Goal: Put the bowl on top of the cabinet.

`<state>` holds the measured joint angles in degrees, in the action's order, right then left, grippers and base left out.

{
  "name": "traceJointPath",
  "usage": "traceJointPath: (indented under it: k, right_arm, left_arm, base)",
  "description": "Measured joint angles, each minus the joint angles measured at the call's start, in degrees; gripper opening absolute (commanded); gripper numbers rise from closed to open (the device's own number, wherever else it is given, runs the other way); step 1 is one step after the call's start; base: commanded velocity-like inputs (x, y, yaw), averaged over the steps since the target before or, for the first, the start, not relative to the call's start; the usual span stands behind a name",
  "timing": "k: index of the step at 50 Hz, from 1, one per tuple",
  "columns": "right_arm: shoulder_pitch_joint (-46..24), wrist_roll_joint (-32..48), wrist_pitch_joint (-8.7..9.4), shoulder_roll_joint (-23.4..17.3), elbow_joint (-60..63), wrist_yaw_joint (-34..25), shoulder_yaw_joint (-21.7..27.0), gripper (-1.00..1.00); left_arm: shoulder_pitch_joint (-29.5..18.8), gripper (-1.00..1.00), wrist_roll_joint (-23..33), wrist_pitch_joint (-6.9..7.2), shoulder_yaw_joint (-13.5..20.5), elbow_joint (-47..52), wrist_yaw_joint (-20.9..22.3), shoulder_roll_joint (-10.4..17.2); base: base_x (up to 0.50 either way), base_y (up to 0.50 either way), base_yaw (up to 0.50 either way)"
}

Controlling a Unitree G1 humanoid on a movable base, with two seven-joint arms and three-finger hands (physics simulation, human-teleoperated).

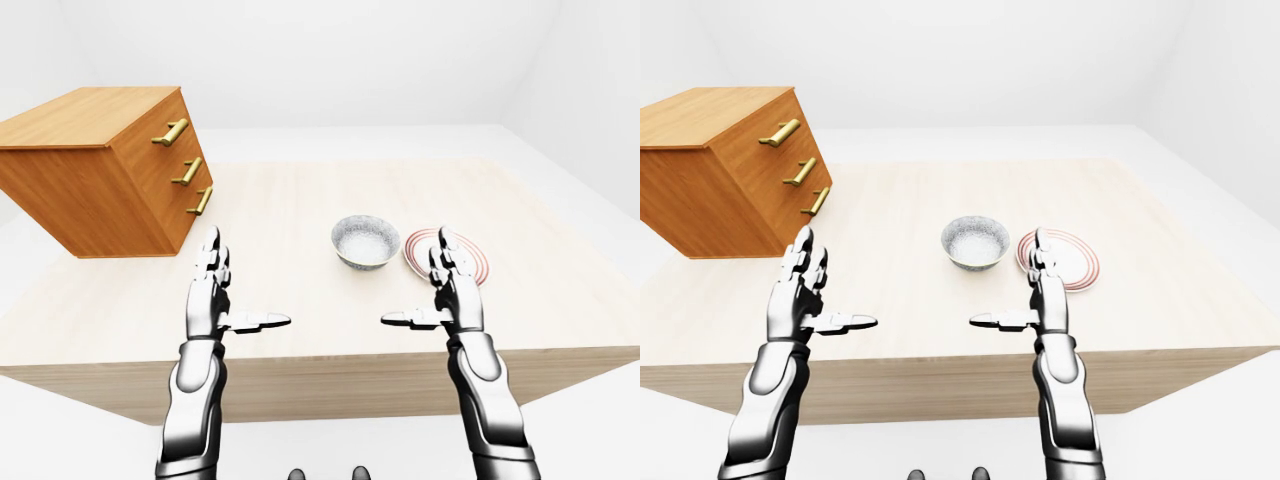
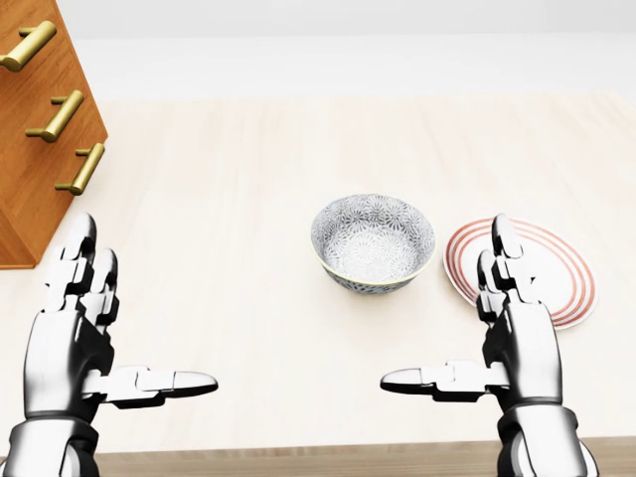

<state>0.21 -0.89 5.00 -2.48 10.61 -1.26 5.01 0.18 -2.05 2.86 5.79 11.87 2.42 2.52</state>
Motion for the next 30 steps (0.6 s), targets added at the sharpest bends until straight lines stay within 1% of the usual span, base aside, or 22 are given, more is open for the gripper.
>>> traceJointPath:
  k: [3, 7, 10, 12, 13, 19, 26, 30]
  right_arm:
    - [0.14, 0.03, 0.0, -0.05, 0.7, -0.04, 0.06, 1.0]
    - [0.39, 0.03, 0.0, -0.15, 1.85, -0.16, 0.21, 1.0]
    - [0.76, -0.04, 0.0, -0.27, 3.66, -0.27, 0.49, 1.0]
    - [1.2, -0.18, 0.0, -0.41, 5.65, -0.39, 0.89, 1.0]
    - [1.43, -0.27, 0.0, -0.48, 6.76, -0.44, 1.15, 1.0]
    - [2.79, -1.01, 0.0, -1.08, 14.51, -1.11, 3.73, 1.0]
    - [4.14, -2.26, 0.0, -1.68, 22.75, -2.56, 8.2, 1.0]
    - [4.72, -2.95, 0.0, -1.83, 26.34, -3.41, 10.68, 1.0]
  left_arm:
    - [-0.03, 1.0, -0.04, 0.03, 0.12, 0.15, 0.03, 0.04]
    - [0.05, 1.0, -0.17, 0.48, 0.36, 0.91, 0.07, 0.13]
    - [0.21, 1.0, -0.26, 1.09, 0.76, 2.16, 0.02, 0.29]
    - [0.43, 1.0, -0.52, 1.93, 1.39, 3.79, -0.06, 0.5]
    - [0.53, 1.0, -0.69, 2.14, 1.79, 4.59, -0.09, 0.62]
    - [1.19, 1.0, -2.57, 2.14, 5.4, 10.74, -0.33, 1.5]
    - [1.85, 1.0, -5.29, 2.14, 10.3, 17.27, -0.6, 2.47]
    - [2.18, 1.0, -6.55, 2.14, 12.54, 20.11, -0.75, 2.81]
  base:
    - [0.0, 0.0, 0.0]
    - [0.0, 0.0, 0.0]
    - [0.0, 0.0, 0.0]
    - [0.0, 0.0, 0.0]
    - [0.0, 0.0, 0.0]
    - [0.0, 0.0, 0.0]
    - [0.0, 0.0, 0.0]
    - [0.0, 0.0, 0.0]
